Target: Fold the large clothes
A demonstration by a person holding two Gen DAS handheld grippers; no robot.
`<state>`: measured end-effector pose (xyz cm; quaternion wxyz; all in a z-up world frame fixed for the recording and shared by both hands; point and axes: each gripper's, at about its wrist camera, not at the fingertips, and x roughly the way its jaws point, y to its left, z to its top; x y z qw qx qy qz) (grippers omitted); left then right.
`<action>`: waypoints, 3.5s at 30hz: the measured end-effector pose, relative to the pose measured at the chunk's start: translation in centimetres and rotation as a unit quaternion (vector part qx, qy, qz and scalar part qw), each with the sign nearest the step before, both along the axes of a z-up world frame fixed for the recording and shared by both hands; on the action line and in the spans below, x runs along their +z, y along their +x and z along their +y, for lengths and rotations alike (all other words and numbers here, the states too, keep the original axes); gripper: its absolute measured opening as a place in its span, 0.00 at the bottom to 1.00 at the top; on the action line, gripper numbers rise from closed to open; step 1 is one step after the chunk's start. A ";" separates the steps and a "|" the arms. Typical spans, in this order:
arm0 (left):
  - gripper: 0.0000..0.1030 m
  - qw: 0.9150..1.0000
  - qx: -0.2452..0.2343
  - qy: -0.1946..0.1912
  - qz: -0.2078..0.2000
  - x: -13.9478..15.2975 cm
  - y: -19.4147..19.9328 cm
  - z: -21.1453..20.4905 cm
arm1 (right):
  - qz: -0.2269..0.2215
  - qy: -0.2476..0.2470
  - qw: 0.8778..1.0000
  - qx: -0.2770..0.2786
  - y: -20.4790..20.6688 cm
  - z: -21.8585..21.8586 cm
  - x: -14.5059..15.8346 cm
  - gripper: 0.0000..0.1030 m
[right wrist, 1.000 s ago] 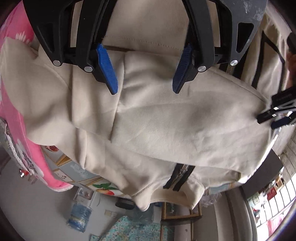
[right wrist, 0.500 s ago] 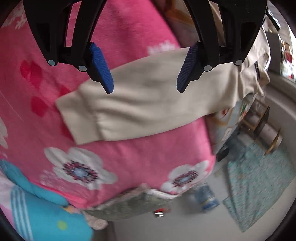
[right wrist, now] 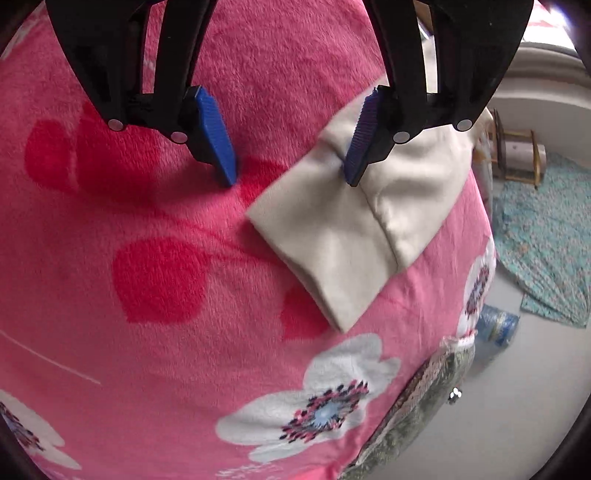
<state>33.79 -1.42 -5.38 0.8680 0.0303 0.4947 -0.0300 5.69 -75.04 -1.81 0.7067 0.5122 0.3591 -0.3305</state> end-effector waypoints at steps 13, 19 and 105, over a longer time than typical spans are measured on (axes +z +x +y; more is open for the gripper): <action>0.95 1.000 0.000 -0.002 -0.010 -0.1 -0.3 -0.1 | -0.076 -0.084 0.993 0.041 0.8 2.9 8.6 0.07; 0.95 1.000 -0.002 -0.005 -0.003 0.0 -0.1 -0.1 | -0.171 -0.166 0.956 0.171 6.5 12.3 20.6 0.07; 0.90 0.997 -0.029 -0.065 -0.023 3.1 -26.4 11.8 | 0.091 -0.186 0.867 0.453 -4.0 39.3 2.4 0.62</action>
